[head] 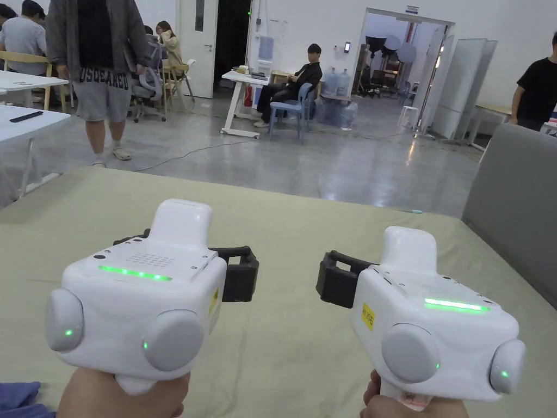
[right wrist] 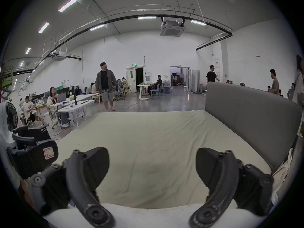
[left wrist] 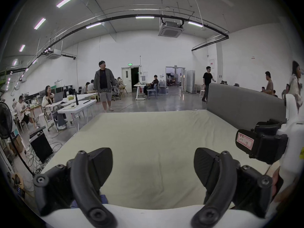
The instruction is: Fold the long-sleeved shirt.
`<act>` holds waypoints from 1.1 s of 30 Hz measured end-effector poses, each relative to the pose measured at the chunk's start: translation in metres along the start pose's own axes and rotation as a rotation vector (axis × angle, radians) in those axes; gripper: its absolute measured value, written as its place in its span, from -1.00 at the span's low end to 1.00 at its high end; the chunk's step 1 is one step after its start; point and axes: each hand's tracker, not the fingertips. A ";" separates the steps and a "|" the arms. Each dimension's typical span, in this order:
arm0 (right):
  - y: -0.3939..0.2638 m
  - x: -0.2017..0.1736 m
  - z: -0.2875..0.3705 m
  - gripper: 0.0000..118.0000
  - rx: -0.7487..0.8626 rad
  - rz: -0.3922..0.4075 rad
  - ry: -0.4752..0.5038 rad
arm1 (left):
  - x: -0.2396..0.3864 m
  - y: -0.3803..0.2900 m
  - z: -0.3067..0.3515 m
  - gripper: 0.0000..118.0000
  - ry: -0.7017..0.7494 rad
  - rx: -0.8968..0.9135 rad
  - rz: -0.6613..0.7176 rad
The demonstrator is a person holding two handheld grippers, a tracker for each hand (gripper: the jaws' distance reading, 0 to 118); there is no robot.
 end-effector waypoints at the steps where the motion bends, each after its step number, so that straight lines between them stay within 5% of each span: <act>1: 0.000 0.000 0.000 0.50 0.001 0.002 -0.008 | -0.002 0.000 -0.001 0.44 -0.019 0.008 0.011; 3: -0.002 -0.001 0.001 -0.12 0.009 0.004 -0.018 | -0.006 0.002 -0.002 -0.59 -0.079 0.003 0.049; 4: -0.003 0.000 0.001 -0.60 0.010 0.004 -0.028 | -0.008 0.001 -0.003 -0.85 -0.084 -0.027 0.067; 5: -0.005 0.000 0.000 -0.91 0.012 0.003 -0.026 | -0.010 0.001 -0.001 -0.86 -0.087 -0.003 0.078; 7: -0.007 0.002 -0.001 -0.95 0.006 -0.018 0.007 | -0.010 0.000 0.004 -0.89 -0.110 0.025 0.035; 13: -0.012 -0.024 -0.012 -0.97 0.008 0.011 0.007 | -0.019 0.010 0.021 -0.90 -0.076 0.087 -0.039; 17: -0.008 -0.095 -0.016 -0.97 0.002 0.080 0.228 | -0.084 0.023 0.030 -0.90 -0.060 0.028 0.149; 21: -0.010 -0.184 0.006 -0.97 -0.033 0.101 0.600 | -0.156 0.015 0.065 -0.90 0.194 0.027 0.140; 24: -0.016 -0.222 0.012 -0.97 -0.080 0.082 0.777 | -0.210 -0.004 0.085 -0.90 0.339 -0.016 0.160; 30: -0.036 -0.232 0.001 -0.97 -0.113 0.159 0.779 | -0.285 -0.070 0.064 -0.90 0.445 -0.202 0.241; 31: -0.039 -0.227 -0.004 -0.97 -0.124 0.158 0.772 | -0.295 -0.084 0.053 -0.86 0.455 -0.238 0.266; 32: -0.041 -0.221 -0.007 -0.97 -0.131 0.160 0.762 | -0.302 -0.098 0.042 -0.60 0.458 -0.263 0.285; 33: -0.044 -0.217 -0.010 -0.97 -0.133 0.170 0.750 | -0.315 -0.120 0.026 0.00 0.424 -0.273 0.332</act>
